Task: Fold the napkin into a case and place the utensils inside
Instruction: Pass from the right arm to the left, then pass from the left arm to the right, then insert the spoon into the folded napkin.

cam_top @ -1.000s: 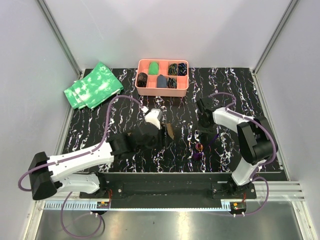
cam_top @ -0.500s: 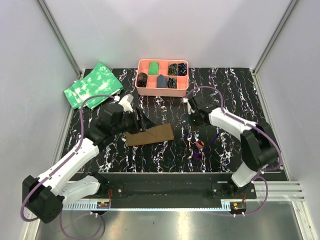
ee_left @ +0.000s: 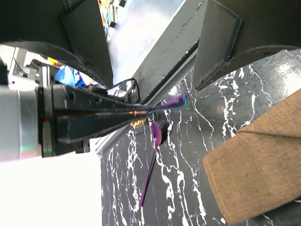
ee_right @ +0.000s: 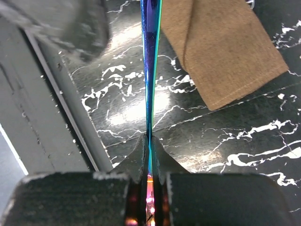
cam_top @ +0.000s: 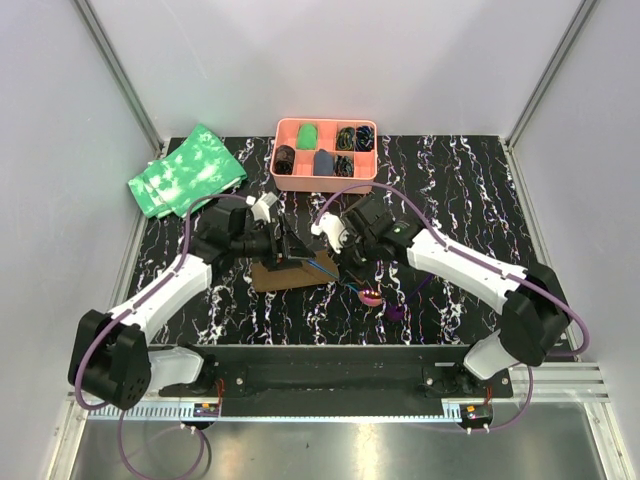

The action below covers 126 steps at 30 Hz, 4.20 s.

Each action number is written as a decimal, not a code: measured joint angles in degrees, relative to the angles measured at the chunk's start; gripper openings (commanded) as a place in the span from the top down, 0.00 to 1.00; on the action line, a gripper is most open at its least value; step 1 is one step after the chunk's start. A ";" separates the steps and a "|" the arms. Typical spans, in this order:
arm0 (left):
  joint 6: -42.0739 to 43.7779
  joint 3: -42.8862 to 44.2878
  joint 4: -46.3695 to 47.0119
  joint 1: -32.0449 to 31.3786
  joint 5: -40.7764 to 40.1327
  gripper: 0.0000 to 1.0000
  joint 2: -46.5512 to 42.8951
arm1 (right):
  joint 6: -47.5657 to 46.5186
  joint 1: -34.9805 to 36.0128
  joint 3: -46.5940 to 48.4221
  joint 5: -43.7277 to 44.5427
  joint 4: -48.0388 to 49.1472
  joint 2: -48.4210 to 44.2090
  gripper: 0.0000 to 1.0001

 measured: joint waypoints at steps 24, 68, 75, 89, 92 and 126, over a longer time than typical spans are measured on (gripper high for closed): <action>-6.84 -8.02 14.84 2.12 -1.68 1.00 -2.29 | 16.65 -2.71 -0.76 1.79 2.75 -4.02 0.24; -12.57 -18.43 26.32 4.04 -15.39 0.72 -16.26 | 51.30 -19.19 -22.05 -14.47 30.51 -9.03 1.00; -1.77 -7.23 2.60 4.07 -26.60 0.56 -11.17 | 47.10 -21.88 -20.22 -11.56 26.82 -8.13 1.00; 4.13 -6.27 -5.77 4.35 -35.52 0.97 -0.66 | 27.87 -25.62 -9.31 -5.03 12.50 0.94 1.00; 4.22 -6.97 -5.51 4.35 -36.06 0.97 1.16 | 24.61 -25.70 -7.67 -5.62 11.19 2.67 1.00; 2.99 -12.74 1.42 4.35 -40.61 1.00 2.93 | 17.79 -22.67 3.10 -10.21 9.25 17.62 1.00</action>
